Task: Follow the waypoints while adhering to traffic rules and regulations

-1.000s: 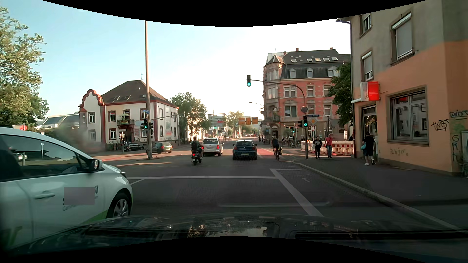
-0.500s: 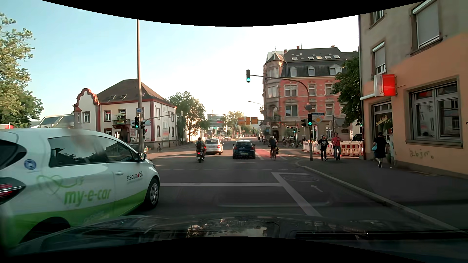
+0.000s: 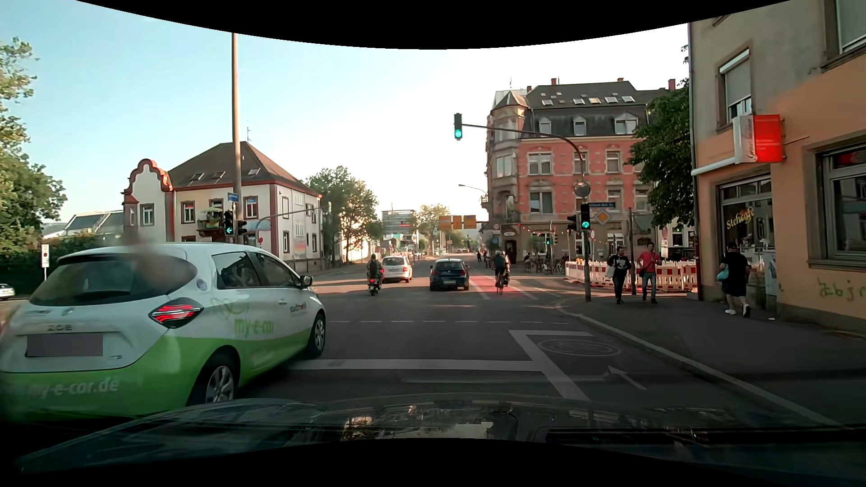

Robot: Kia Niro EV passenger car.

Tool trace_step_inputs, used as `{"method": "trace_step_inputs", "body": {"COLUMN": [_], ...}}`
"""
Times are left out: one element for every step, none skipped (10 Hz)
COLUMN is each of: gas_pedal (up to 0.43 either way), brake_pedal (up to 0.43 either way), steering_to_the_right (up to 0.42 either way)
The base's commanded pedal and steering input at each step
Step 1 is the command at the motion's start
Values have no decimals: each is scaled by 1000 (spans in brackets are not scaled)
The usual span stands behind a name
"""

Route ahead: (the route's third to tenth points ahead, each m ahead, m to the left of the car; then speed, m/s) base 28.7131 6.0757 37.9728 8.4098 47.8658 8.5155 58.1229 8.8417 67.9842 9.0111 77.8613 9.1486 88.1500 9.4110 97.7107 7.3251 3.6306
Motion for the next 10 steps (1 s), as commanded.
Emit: {"method": "trace_step_inputs", "body": {"gas_pedal": [177,177,177,177,177,177,169,169,169,169], "brake_pedal": [0,0,0,0,0,0,0,0,0,0], "steering_to_the_right": [-9,-8,-8,-9,-10,-12,-15,-17,-20,-21]}}
